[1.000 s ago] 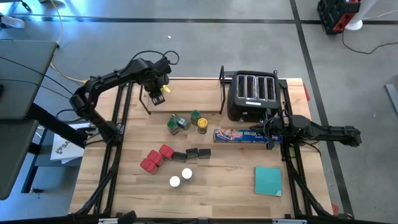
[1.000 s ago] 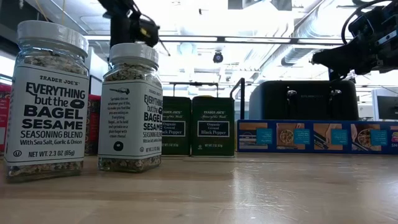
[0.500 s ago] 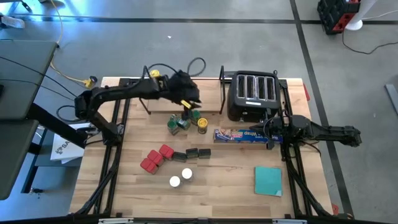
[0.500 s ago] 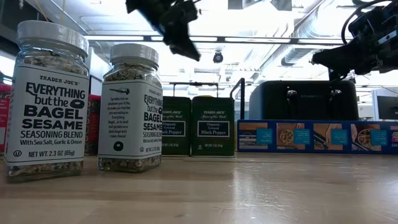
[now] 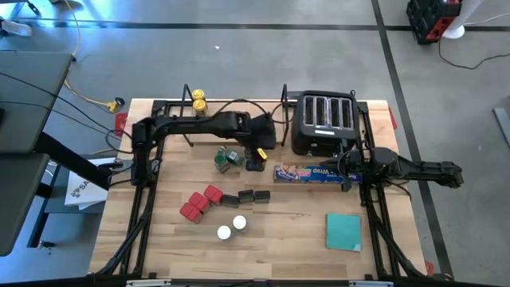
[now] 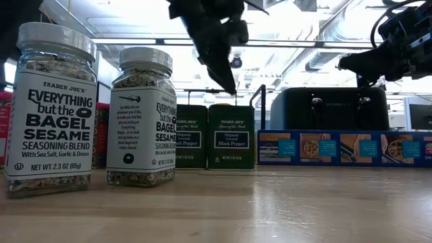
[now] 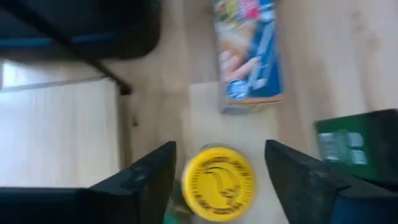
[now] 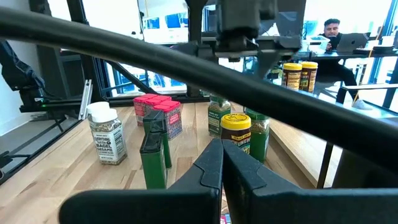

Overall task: Shelf spices
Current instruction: Put the yellow seasoning bottle on the shelf aligned with the other yellow seasoning bottles

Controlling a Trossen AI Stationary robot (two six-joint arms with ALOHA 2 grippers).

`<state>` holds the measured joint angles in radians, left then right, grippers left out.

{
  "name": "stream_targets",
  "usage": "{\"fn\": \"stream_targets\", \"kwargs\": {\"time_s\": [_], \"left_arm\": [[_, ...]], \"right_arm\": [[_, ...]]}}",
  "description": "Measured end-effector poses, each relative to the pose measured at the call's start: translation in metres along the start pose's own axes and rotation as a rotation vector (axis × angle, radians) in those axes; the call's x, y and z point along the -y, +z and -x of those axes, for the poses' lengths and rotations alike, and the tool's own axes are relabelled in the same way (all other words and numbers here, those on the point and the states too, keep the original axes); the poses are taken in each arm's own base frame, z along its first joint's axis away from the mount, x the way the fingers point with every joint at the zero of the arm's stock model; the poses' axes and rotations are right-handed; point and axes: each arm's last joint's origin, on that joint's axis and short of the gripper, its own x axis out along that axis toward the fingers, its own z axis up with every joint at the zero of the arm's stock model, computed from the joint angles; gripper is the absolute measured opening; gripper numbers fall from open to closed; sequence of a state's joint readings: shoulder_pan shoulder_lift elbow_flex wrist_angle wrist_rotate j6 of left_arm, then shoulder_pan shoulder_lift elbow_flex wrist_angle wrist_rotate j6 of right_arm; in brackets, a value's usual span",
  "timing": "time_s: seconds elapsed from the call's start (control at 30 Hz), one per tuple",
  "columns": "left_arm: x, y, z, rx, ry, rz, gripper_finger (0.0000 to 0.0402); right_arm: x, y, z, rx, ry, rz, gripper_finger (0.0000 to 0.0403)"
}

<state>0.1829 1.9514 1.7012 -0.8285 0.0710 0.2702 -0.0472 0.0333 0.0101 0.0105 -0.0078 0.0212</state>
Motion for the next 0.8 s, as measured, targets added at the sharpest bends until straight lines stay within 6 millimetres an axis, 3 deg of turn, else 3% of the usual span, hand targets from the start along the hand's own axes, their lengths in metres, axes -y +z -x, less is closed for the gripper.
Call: {"fn": "stream_targets", "kwargs": {"time_s": [0.2,0.33,0.63,0.8], "left_arm": [[0.002,-0.003,-0.024,-0.123,-0.016,-0.039,0.0268],[0.010,-0.003,-0.025,-0.132,-0.066,-0.126,0.0268],[0.038,0.000,-0.003,-0.129,-0.111,-0.320,0.0268],[0.036,0.002,0.009,-0.101,-0.098,-0.236,0.0268]], "right_arm": [[0.000,0.000,0.000,0.000,-0.001,0.000,0.0000],[0.000,0.000,0.000,0.000,0.000,0.000,0.0000],[0.000,0.000,0.000,0.000,0.000,0.000,0.0000],[0.000,0.000,0.000,0.000,0.000,0.000,0.0000]]}}
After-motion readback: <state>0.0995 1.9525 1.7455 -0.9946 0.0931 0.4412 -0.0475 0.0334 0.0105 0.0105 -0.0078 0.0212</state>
